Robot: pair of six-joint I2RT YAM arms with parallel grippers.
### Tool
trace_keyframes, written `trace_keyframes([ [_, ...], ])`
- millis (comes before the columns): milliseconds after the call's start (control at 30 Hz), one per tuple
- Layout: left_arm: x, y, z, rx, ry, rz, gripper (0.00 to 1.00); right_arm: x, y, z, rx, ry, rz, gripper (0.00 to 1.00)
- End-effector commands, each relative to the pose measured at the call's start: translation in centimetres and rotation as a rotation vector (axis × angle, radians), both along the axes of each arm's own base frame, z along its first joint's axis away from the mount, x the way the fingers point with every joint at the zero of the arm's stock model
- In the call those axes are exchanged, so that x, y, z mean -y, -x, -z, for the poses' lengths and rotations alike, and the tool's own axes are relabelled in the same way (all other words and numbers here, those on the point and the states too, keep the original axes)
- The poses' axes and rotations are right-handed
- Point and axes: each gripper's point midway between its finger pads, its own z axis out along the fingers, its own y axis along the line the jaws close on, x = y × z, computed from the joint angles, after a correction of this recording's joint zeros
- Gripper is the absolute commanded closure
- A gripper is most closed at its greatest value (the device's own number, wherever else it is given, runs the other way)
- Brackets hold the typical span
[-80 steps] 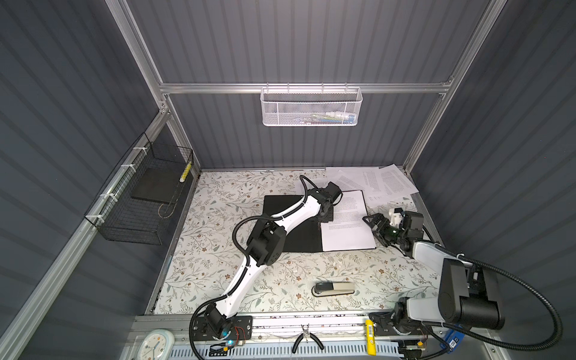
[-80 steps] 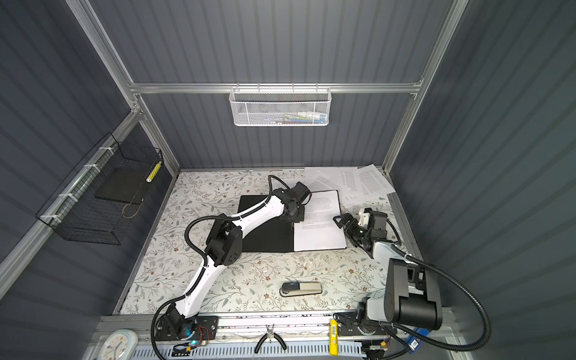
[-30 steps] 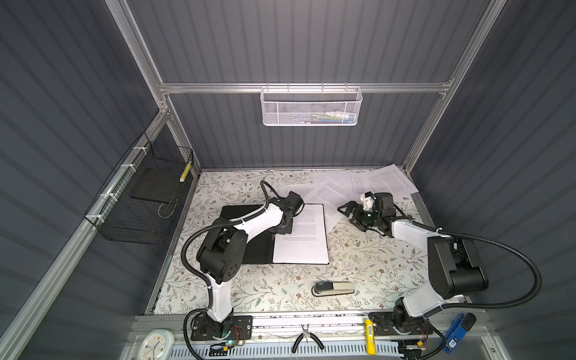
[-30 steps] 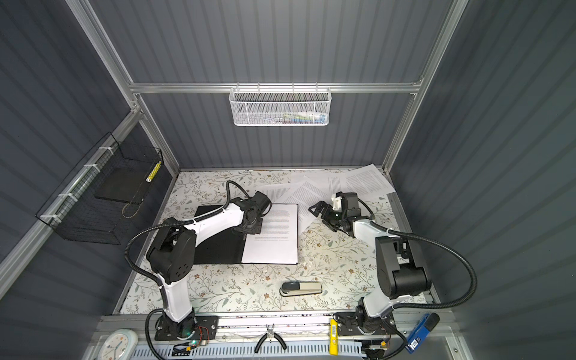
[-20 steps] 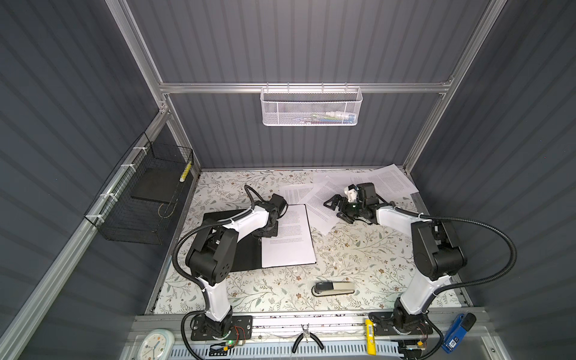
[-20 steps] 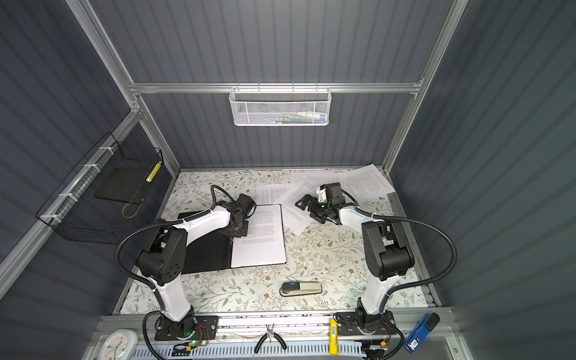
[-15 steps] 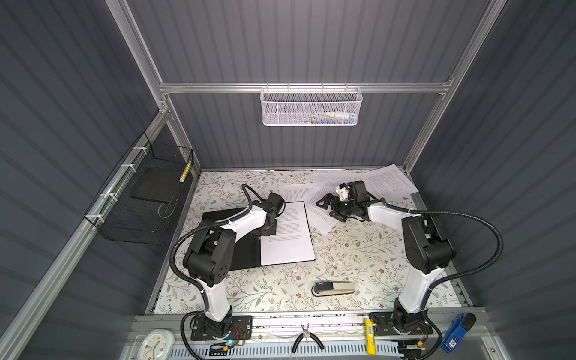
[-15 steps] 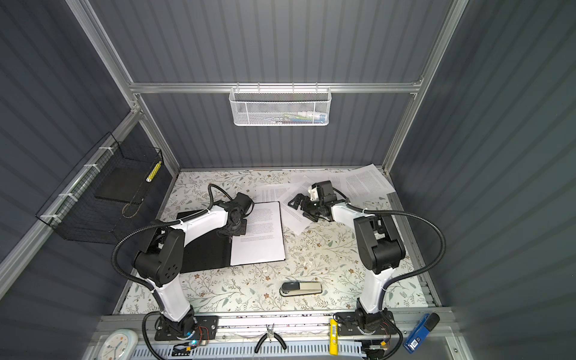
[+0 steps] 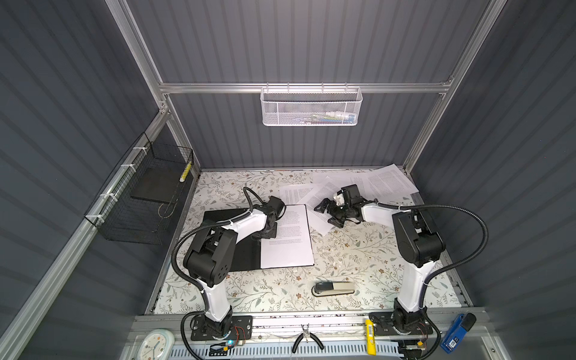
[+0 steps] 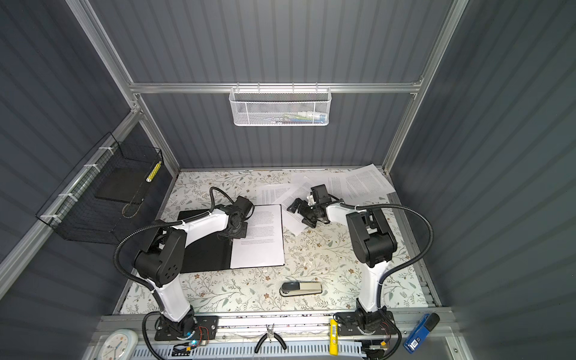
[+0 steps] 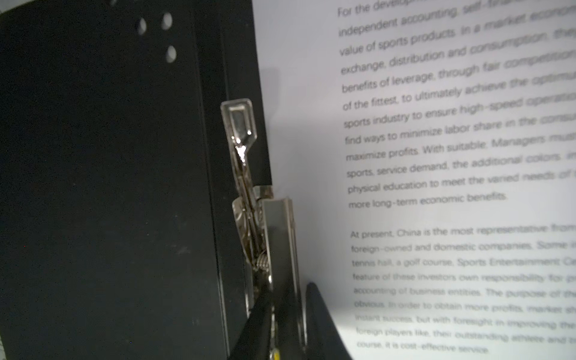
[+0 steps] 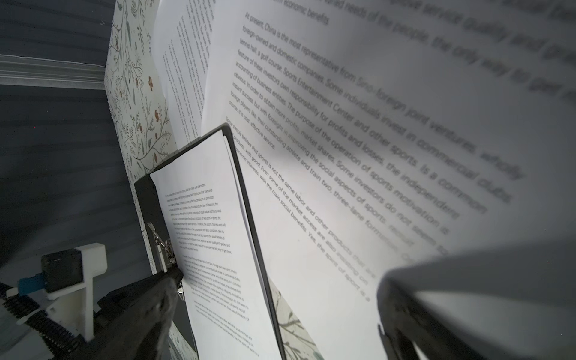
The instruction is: Put the files into the folder
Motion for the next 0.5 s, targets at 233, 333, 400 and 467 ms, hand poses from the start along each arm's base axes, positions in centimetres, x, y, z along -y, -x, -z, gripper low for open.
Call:
trace_keyframes([
  [233,-0.4,0.3,-3.5,0.073,0.032,-0.042,0.48,3.4,2.6,2.4,-0.107,0.075,0.134,0.01],
  [333,0.4,0.3,-5.8,0.102,0.095,-0.028,0.24,5.3,3.5,2.5,-0.116,0.062,0.187,0.01],
  [400,1.8,0.2,-7.6,0.125,0.173,0.025,0.10,6.3,4.2,2.4,-0.122,0.044,0.205,0.01],
  [467,3.9,0.1,-9.3,0.148,0.291,0.099,0.00,7.3,5.1,2.0,-0.115,0.030,0.213,0.01],
])
